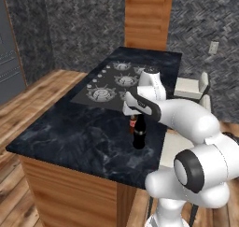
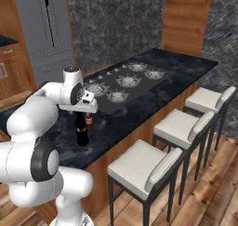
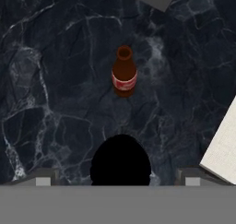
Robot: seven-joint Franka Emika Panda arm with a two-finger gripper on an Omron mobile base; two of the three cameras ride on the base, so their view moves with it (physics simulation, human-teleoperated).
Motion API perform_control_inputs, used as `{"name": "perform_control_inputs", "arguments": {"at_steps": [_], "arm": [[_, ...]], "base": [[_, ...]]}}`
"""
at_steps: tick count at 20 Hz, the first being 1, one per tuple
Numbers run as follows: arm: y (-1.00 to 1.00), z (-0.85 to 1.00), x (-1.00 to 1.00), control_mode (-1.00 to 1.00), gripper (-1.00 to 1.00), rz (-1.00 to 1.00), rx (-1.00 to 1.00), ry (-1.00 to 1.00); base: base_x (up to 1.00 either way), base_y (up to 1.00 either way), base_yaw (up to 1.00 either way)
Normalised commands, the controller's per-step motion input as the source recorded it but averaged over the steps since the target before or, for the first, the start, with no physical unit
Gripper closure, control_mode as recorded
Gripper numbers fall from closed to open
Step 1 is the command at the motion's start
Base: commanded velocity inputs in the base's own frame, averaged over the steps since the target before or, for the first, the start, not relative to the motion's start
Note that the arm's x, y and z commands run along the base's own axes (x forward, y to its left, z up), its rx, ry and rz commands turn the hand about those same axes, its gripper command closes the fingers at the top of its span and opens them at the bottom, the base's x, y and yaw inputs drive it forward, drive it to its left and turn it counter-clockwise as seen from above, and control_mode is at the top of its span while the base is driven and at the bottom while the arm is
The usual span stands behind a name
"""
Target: Place the large bottle from the dining counter next to the other large bottle outside the sink, and place the small bottle from the dining counter next to the other small bottle inside the sink.
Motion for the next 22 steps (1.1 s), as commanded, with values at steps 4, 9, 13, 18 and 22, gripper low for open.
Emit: {"name": "perform_control_inputs", "arguments": {"at_steps": [4,9,13,18,22], "arm": [[0.00,0.00,0.00,-1.00,1.00,0.00,0.00,0.00],[0.00,0.00,0.00,-1.00,1.00,0.00,0.00,0.00],[0.00,0.03,0.00,-1.00,1.00,0.00,0.00,0.00],[0.00,0.57,-0.01,-1.00,1.00,0.00,0.00,0.00],[-0.01,0.65,-0.26,-1.00,1.00,0.01,0.01,0.00]], "base": [[0.00,0.00,0.00],[0.00,0.00,0.00],[0.00,0.00,0.00],[0.00,0.00,0.00],[0.00,0.00,0.00]]}}
